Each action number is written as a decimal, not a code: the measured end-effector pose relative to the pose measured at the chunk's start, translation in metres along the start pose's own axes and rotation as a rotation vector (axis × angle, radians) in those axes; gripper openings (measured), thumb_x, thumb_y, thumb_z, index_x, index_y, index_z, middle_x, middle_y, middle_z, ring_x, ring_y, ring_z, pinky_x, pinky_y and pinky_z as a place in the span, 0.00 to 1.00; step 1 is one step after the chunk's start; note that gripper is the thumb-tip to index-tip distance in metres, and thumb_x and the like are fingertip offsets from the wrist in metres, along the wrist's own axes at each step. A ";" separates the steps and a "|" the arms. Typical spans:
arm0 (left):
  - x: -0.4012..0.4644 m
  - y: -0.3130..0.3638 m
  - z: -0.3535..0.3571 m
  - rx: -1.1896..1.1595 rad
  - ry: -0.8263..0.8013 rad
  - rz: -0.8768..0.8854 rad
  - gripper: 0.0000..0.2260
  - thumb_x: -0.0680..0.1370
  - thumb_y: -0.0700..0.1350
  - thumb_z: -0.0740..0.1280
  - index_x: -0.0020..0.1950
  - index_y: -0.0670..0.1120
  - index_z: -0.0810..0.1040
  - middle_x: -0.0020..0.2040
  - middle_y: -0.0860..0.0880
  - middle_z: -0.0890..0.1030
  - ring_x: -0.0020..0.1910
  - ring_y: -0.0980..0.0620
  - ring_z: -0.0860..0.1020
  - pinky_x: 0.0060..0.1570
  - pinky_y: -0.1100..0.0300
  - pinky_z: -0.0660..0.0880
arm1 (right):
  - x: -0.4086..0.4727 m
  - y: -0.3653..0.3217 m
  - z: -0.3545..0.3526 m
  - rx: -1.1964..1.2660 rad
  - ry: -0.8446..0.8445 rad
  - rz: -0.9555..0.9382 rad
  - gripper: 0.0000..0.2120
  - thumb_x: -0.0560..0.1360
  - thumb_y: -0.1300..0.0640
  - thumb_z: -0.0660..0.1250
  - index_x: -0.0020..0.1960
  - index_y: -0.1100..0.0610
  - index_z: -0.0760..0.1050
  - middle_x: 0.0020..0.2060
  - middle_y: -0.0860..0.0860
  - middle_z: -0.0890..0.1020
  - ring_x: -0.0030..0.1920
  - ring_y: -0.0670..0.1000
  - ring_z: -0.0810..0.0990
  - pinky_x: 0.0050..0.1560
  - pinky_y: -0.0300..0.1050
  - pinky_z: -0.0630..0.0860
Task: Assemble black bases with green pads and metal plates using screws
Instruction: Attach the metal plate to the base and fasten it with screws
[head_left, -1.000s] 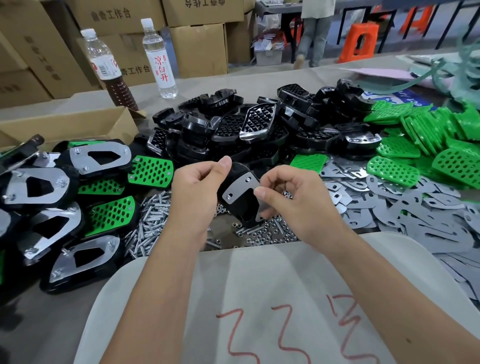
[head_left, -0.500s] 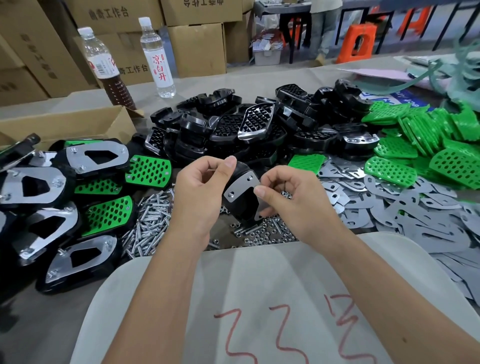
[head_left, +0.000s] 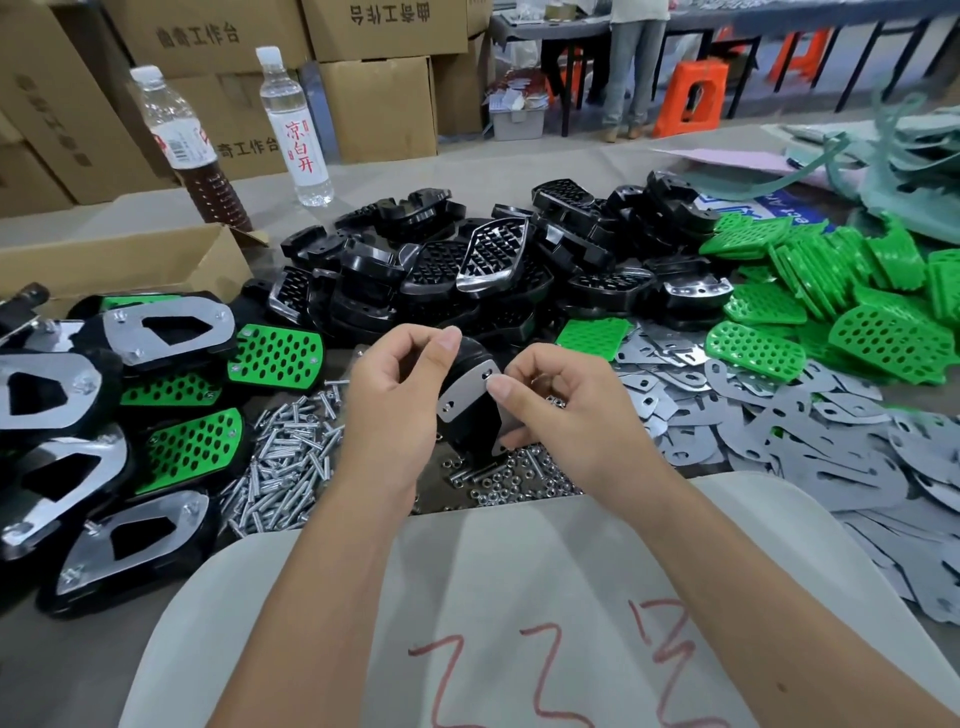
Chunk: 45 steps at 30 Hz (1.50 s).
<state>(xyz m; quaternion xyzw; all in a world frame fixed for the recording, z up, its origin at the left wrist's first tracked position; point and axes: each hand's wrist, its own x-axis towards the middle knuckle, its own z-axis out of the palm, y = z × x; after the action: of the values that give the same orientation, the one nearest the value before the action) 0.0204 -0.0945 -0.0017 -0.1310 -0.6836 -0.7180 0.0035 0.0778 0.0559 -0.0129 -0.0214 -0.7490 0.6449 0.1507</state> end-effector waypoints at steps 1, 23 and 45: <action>0.000 0.000 0.000 -0.001 0.007 0.002 0.10 0.81 0.51 0.70 0.41 0.51 0.82 0.38 0.48 0.81 0.40 0.49 0.76 0.44 0.49 0.74 | 0.000 0.000 0.001 0.016 0.003 0.011 0.11 0.80 0.60 0.72 0.42 0.65 0.77 0.36 0.65 0.82 0.35 0.59 0.85 0.38 0.49 0.85; 0.001 -0.002 0.006 0.024 0.087 0.033 0.12 0.81 0.47 0.72 0.38 0.50 0.81 0.34 0.50 0.76 0.36 0.53 0.71 0.39 0.56 0.69 | 0.002 0.005 -0.002 -0.005 0.001 0.024 0.11 0.80 0.60 0.72 0.42 0.64 0.76 0.38 0.67 0.80 0.36 0.59 0.85 0.39 0.52 0.86; -0.004 -0.006 -0.002 -0.158 0.066 -0.134 0.01 0.77 0.41 0.75 0.47 0.44 0.86 0.43 0.44 0.86 0.41 0.48 0.83 0.44 0.51 0.82 | 0.004 0.013 -0.004 -0.122 -0.104 -0.063 0.03 0.80 0.53 0.73 0.52 0.51 0.82 0.43 0.51 0.86 0.44 0.58 0.83 0.47 0.56 0.80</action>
<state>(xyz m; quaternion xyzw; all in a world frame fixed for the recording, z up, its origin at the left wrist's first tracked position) 0.0228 -0.0972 -0.0080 -0.0611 -0.6315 -0.7723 -0.0321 0.0735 0.0630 -0.0239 0.0268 -0.7940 0.5932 0.1302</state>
